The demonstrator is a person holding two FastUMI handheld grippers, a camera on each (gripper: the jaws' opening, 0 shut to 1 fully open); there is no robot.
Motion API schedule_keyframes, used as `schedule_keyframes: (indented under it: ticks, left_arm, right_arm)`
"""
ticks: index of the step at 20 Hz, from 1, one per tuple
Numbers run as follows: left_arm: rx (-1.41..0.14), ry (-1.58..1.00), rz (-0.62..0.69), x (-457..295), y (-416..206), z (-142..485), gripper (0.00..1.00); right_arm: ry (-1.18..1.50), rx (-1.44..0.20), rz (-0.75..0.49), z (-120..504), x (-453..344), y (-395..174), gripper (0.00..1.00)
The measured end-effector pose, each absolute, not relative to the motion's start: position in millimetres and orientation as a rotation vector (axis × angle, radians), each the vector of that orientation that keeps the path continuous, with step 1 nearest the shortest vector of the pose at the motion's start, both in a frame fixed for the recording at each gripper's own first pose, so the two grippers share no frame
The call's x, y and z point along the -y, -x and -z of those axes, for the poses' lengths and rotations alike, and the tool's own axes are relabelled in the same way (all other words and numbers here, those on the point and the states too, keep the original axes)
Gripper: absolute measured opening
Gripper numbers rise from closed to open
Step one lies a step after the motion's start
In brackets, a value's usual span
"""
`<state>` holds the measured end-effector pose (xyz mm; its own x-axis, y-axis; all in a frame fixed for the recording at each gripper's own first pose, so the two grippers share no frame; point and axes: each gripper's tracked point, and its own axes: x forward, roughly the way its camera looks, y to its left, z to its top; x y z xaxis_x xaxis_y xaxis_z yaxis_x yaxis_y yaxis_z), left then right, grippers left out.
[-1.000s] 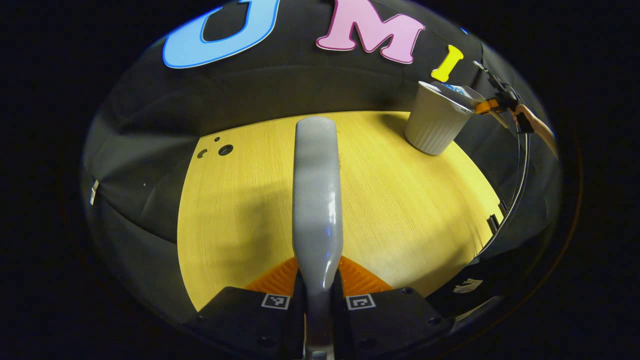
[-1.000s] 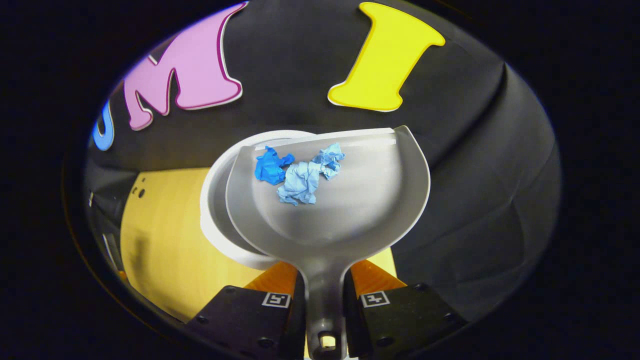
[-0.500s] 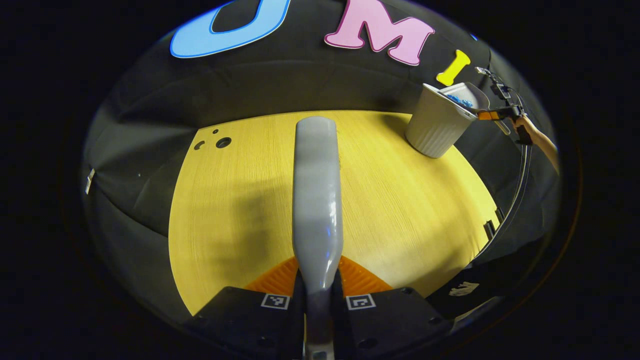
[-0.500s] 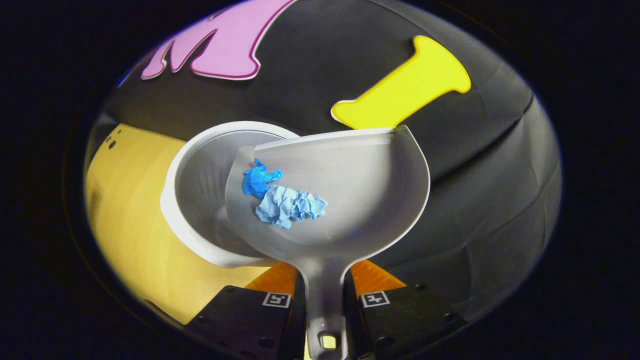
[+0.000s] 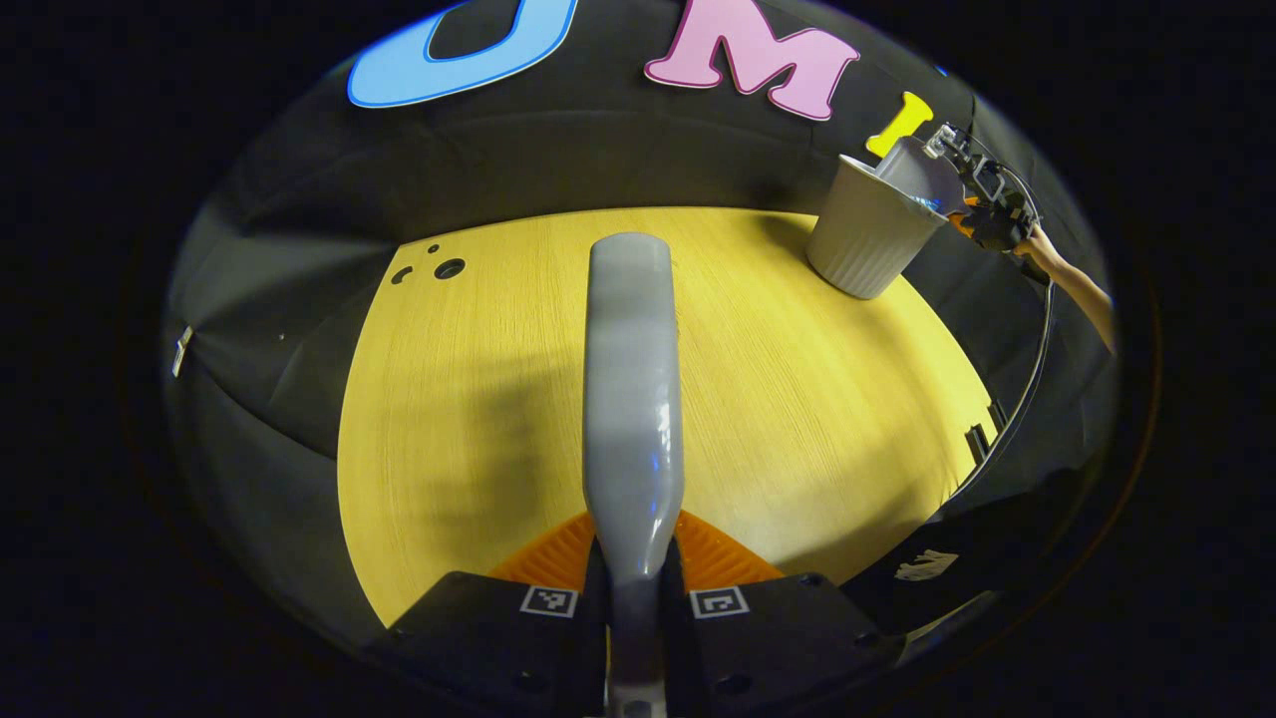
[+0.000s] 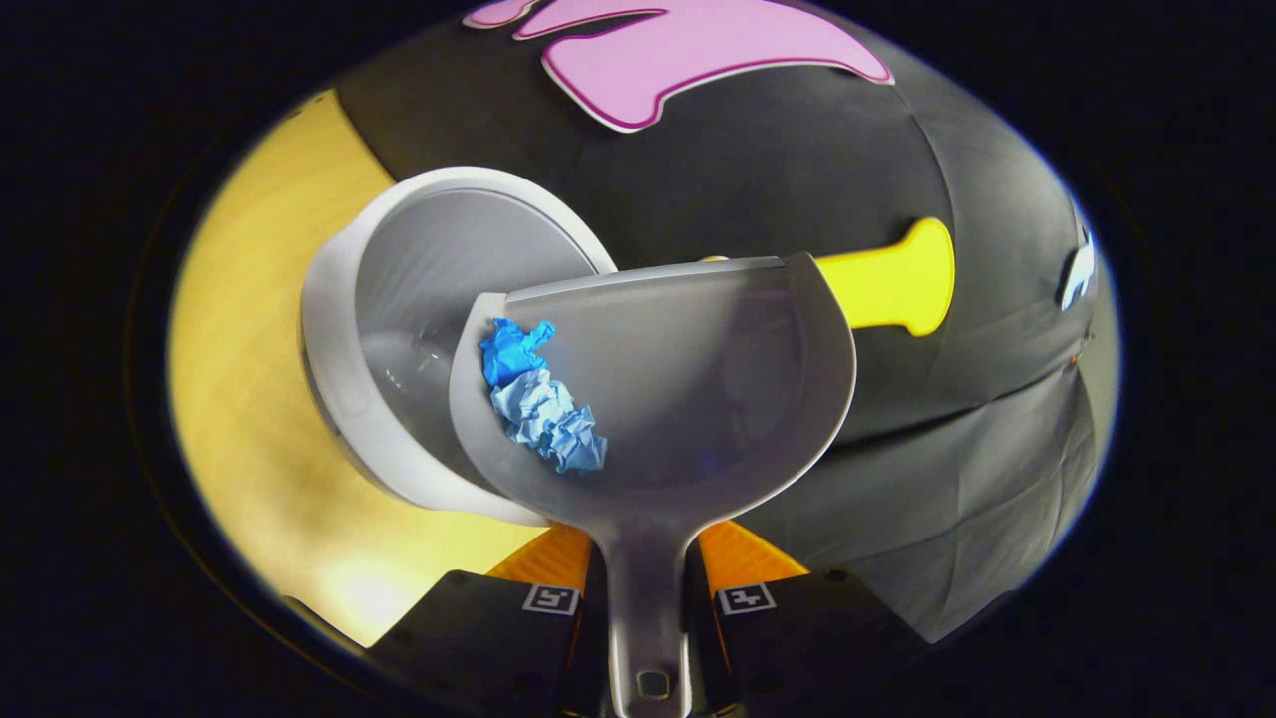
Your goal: Pick up the small broom and dustpan from the desktop, sweep the trash into the dustpan with the broom, and then empty the trash into the garbage bin.
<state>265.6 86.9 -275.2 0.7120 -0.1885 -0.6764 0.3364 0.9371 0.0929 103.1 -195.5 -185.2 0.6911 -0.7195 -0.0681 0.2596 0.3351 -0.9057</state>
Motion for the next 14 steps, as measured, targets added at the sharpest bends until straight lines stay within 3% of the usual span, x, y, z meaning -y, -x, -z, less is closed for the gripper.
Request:
schedule_keyframes:
  ticks: [7, 8, 11, 12, 13, 14]
  left_arm:
    - [-0.724, -0.227, 0.274, -94, -246, 279, 0.27]
    - [-0.729, -0.225, 0.271, -93, -243, 281, 0.30]
    - [-0.743, -0.213, 0.277, -90, -236, 289, 0.26]
    - [-0.748, -0.214, 0.278, -89, -234, 292, 0.30]
    - [-0.749, -0.218, 0.277, -88, -233, 294, 0.26]
    - [-0.752, -0.219, 0.277, -87, -232, 295, 0.30]
  right_arm:
    - [1.239, -0.460, 0.731, 174, 197, -105, 0.35]
    - [1.283, -0.452, 0.744, 171, 198, -106, 0.36]
    - [1.482, -0.431, 0.766, 163, 195, -110, 0.35]
    - [1.529, -0.420, 0.765, 164, 193, -113, 0.35]
    - [1.561, -0.414, 0.766, 165, 192, -110, 0.35]
    - [1.577, -0.409, 0.765, 163, 192, -111, 0.35]
